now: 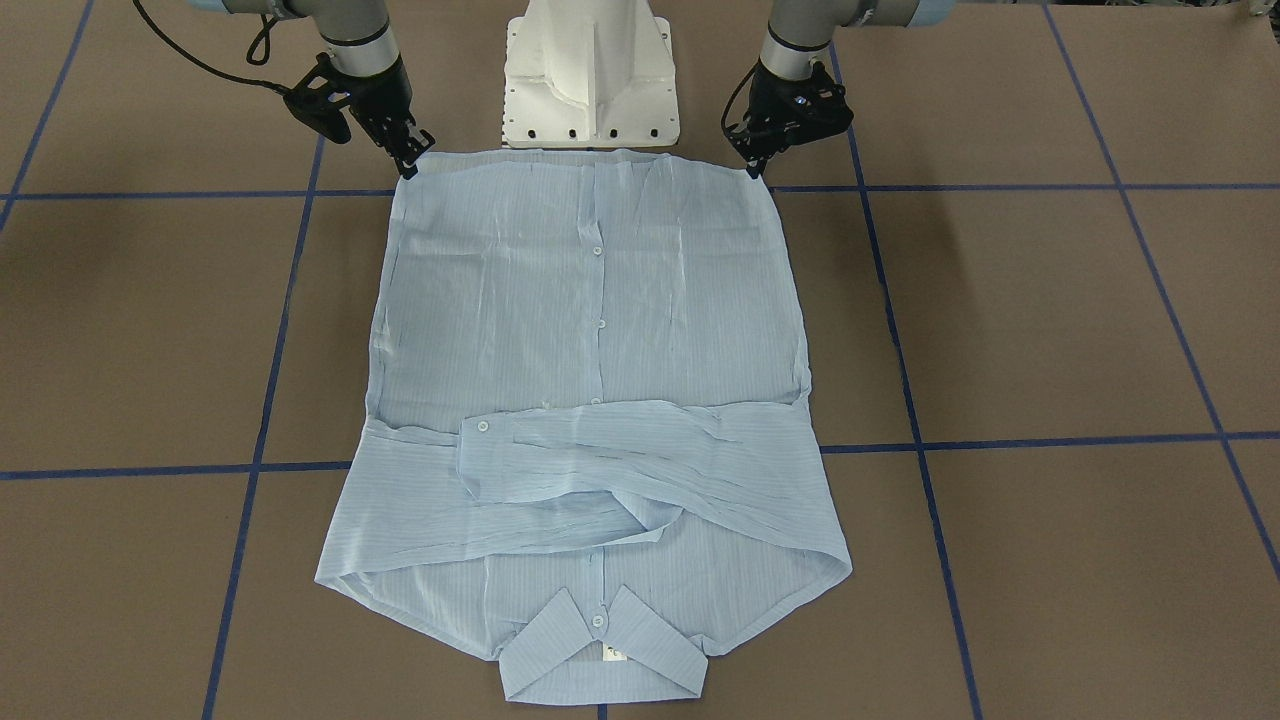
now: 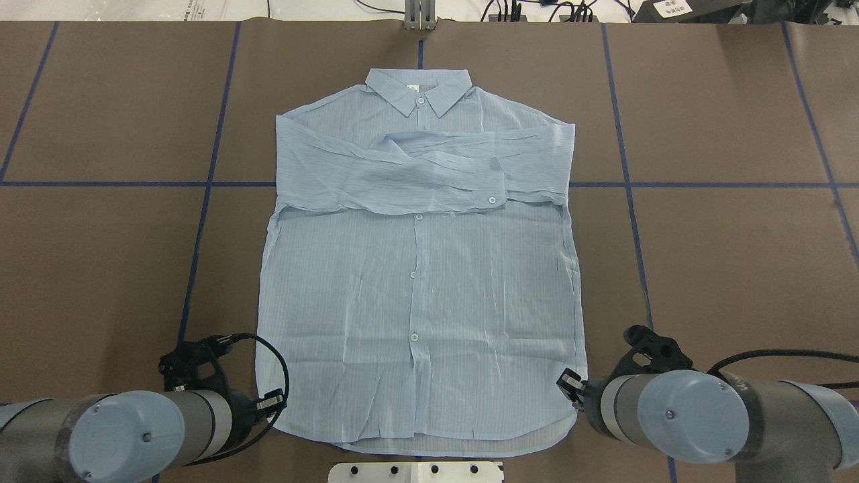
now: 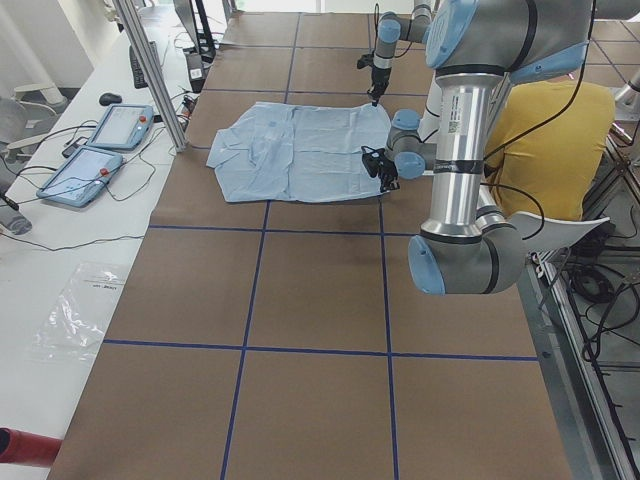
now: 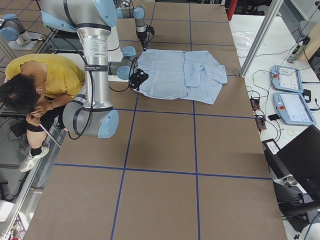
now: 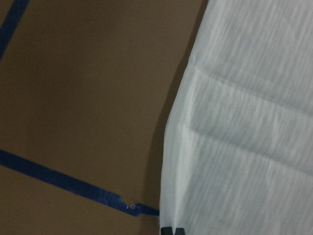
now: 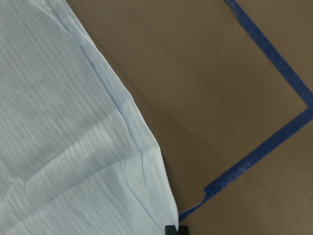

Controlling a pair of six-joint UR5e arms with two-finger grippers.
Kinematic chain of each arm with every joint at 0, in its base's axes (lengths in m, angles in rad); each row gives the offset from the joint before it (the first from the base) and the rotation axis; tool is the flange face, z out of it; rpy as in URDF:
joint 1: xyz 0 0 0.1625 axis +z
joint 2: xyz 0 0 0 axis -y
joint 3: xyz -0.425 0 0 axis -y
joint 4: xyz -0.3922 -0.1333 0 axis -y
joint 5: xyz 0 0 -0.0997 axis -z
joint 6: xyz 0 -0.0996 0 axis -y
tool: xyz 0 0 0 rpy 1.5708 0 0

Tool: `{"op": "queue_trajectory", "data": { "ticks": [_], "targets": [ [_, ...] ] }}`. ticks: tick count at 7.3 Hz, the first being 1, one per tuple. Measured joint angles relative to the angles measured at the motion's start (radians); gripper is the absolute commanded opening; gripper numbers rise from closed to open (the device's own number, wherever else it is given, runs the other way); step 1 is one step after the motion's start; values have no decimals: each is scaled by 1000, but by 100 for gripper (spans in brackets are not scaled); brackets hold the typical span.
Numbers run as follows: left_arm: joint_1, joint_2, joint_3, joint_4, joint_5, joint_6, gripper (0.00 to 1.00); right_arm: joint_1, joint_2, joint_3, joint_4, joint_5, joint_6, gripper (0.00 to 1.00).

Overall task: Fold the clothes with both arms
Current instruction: 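Lift the hem with both grippers and fold it up onto the collar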

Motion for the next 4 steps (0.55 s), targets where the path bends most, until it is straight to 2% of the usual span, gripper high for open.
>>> {"op": "queue_trajectory", "data": {
  "ticks": [2, 3, 4],
  "targets": [
    [-75, -22, -91, 36, -42, 2, 0, 55, -8, 69, -10, 3, 1, 0],
    [-156, -77, -87, 49, -70, 19, 0, 114, 7, 88, -22, 17, -4, 0],
    [-263, -159, -34, 54, -119, 64, 0, 199, 51, 72, -34, 59, -34, 0]
  ]
}}
